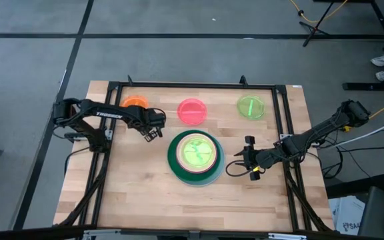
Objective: Stack plastic plates
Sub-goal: Stack the orange transparent plate on top of the transparent green plate
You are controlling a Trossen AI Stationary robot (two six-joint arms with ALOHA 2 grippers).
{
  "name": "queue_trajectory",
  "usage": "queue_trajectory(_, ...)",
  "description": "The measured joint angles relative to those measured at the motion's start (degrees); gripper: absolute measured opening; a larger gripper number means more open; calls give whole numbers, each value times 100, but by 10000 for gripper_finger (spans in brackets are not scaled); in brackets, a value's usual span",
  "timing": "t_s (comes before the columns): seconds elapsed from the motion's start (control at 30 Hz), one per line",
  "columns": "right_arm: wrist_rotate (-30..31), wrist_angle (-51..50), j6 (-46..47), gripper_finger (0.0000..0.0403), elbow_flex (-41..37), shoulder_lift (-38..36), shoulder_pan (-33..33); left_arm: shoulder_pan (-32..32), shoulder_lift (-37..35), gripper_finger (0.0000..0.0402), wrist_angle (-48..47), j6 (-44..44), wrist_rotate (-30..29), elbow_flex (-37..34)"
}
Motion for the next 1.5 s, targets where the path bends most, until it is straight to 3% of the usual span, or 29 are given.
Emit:
queue_trajectory(0.4,32,-9,0,149,0,2,0,395,-667,158,273,51,251,-459)
queue_trajectory(0.67,38,-5,0,149,0,2,-2,555,-611,158,389,139,159,-496)
queue_trajectory(1.5,38,13,-9,149,0,4,-2,1649,-633,158,2510,1179,-241,-1578)
